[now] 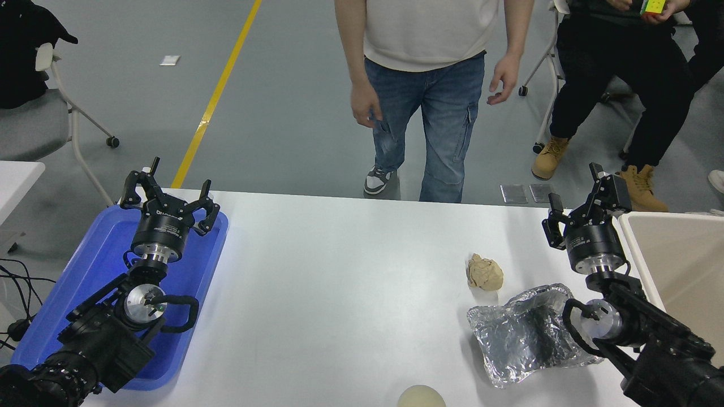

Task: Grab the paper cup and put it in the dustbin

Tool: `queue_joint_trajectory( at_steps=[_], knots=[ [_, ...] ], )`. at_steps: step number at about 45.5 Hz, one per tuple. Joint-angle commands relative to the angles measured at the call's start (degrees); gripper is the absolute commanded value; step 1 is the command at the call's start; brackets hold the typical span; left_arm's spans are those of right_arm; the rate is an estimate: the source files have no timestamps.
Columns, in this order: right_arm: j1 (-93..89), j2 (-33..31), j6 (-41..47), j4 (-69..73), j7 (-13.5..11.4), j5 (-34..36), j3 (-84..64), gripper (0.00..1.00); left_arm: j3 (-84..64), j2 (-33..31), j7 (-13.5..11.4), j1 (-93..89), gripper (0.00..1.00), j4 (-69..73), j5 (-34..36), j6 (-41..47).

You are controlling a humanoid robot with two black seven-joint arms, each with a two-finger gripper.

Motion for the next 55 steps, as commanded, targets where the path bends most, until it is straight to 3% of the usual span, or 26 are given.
queue_joint_trajectory(
  at_steps=[1,55],
  knots=[
    [0.0,0.2,-0.2,0.0,0.0,0.0,0.0,1.0,0.0,0.0,0.0,-0.1,1.0,0.0,0.0,0.0],
    [0.0,0.4,-0.2,-0.5,-0.1,0.0,-0.1,1.0,0.0,0.0,0.0,0.0,1.0,0.0,-0.1,0.0]
  ],
)
